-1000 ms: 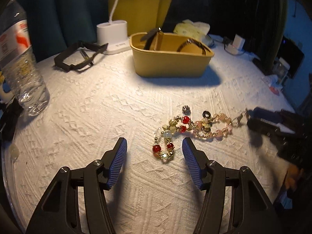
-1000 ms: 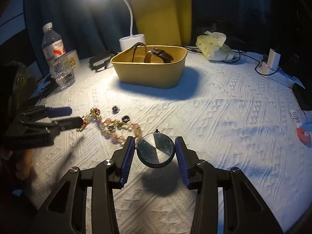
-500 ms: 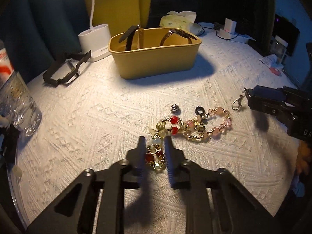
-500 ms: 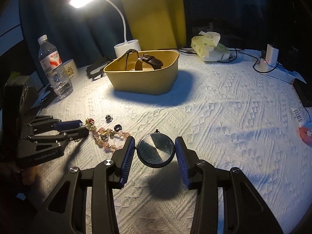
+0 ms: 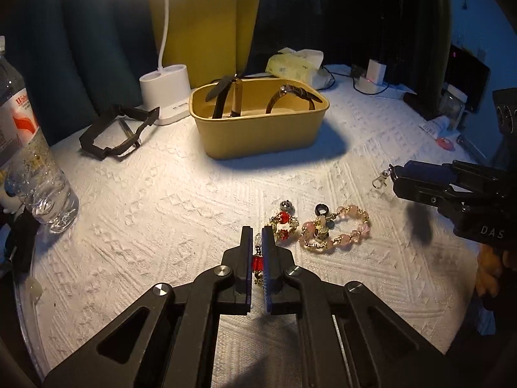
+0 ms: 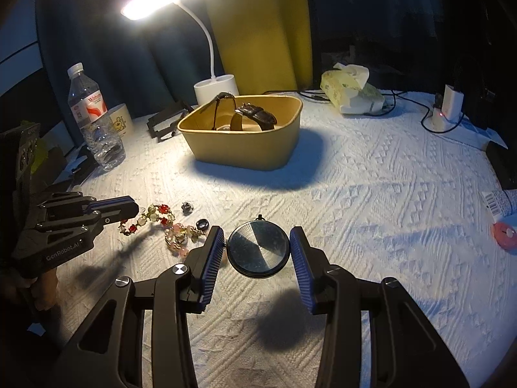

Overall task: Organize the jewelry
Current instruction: 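Grasp the red-and-gold beaded bracelet with the left tool while the right tool holds the silver watch, then lift and carry the bracelet and silver watch over the yellow box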

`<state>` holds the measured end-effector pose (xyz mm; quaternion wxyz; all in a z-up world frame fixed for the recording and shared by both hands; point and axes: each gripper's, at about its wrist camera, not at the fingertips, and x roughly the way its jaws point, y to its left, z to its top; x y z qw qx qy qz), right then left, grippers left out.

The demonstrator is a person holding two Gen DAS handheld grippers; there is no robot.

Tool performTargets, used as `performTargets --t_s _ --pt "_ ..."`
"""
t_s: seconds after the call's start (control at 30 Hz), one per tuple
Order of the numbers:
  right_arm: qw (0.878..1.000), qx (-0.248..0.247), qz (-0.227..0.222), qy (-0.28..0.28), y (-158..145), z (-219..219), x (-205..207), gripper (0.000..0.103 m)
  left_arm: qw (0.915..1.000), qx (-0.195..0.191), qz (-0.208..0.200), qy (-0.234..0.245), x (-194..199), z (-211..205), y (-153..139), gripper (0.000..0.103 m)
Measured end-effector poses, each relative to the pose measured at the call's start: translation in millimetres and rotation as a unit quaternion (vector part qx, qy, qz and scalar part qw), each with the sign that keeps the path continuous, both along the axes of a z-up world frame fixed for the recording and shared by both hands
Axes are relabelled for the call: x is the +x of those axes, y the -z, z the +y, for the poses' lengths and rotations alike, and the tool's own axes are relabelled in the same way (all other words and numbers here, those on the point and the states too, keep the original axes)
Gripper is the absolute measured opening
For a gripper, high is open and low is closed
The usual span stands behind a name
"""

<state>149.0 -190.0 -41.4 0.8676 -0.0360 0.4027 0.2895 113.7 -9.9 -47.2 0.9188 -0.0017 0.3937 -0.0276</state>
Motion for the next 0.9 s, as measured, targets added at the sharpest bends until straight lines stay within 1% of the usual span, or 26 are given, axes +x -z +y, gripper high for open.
performTargets --t_s 0.07,0.2,0.27,0.4,0.5,0.53,0.57,0.63,0.83,0.9 --pt "1.000 0.000 -0.001 -0.002 -1.0 0.7 0.2 0.042 1.0000 -0.007 0.000 0.003 0.3 1.1 0.0 0.006" --pt "1.000 -0.001 -0.002 -0.004 -1.2 2.5 -0.4 0.042 0.9996 -0.016 0.023 0.010 7.1 1.1 6.6 0.007" --pt "1.000 -0.001 -0.002 -0.004 -1.1 2.3 -0.9 0.042 0.9994 -0.011 0.030 0.009 11.0 0.8 10.4 0.007" --pt "1.000 -0.002 -0.001 -0.003 -0.7 2.2 -0.4 0.042 0.9994 0.000 0.030 0.015 16.9 -1.1 11.4 0.010" --pt "1.000 -0.002 -0.002 -0.001 -0.7 1.9 1.0 0.042 0.9994 0.002 0.027 0.020 21.3 -2.2 8.8 0.013" --pt "1.000 -0.002 -0.002 -0.001 -0.8 1.4 2.0 0.042 0.9995 -0.001 0.024 0.022 22.7 -2.4 7.2 0.017" --pt "1.000 -0.002 -0.002 0.000 -0.7 1.0 2.6 0.042 0.9994 -0.003 0.023 0.026 24.3 -3.0 6.3 0.023" --pt "1.000 -0.001 -0.001 0.003 -0.2 -0.1 4.1 0.042 0.9992 -0.001 0.024 0.032 27.7 -5.0 6.7 0.032" --pt "1.000 -0.002 0.002 0.006 2.1 -0.7 8.0 0.042 0.9975 0.003 0.040 0.059 36.4 -10.2 16.3 0.032" --pt "1.000 -0.002 0.002 0.007 2.8 -1.0 9.7 0.042 0.9970 -0.008 0.037 0.067 36.3 -9.1 19.4 0.032"
